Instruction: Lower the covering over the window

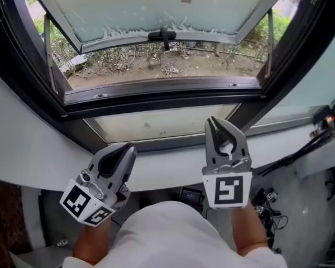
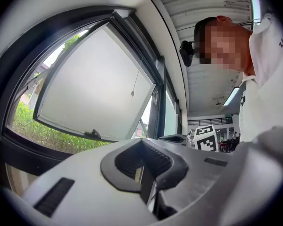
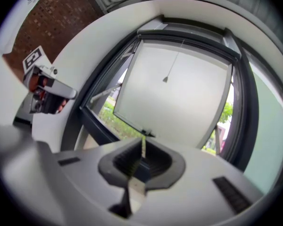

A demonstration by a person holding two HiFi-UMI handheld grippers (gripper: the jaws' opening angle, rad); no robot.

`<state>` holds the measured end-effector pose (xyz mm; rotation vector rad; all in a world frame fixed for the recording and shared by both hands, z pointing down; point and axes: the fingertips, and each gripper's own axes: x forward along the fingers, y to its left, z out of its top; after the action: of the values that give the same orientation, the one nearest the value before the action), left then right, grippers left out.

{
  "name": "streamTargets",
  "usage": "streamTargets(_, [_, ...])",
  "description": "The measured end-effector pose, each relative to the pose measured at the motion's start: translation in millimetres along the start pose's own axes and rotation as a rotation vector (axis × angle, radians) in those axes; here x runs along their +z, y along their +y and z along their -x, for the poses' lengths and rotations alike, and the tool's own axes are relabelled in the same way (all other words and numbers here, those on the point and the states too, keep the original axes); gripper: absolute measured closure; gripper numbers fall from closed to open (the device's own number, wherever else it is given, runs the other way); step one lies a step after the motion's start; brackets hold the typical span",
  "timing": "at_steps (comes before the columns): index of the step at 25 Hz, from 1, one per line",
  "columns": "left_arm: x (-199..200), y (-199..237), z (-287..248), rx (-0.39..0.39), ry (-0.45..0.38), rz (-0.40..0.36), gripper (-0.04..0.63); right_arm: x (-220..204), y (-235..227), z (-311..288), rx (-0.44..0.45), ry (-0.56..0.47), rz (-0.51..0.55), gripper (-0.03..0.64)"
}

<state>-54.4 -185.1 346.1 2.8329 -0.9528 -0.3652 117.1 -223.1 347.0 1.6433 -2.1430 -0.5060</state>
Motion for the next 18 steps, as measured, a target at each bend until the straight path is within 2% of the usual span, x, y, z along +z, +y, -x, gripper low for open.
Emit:
streamTargets(11, [-36, -3, 10, 0.003, 0.053, 0.081, 0.577, -27, 33, 7, 0.069, 0.065, -0.081, 0.588])
streamTargets(18, [-51, -2, 19, 0.012, 0.079, 0.117, 0.577, -40, 39, 10, 0.115, 0.076, -0.192, 0.594])
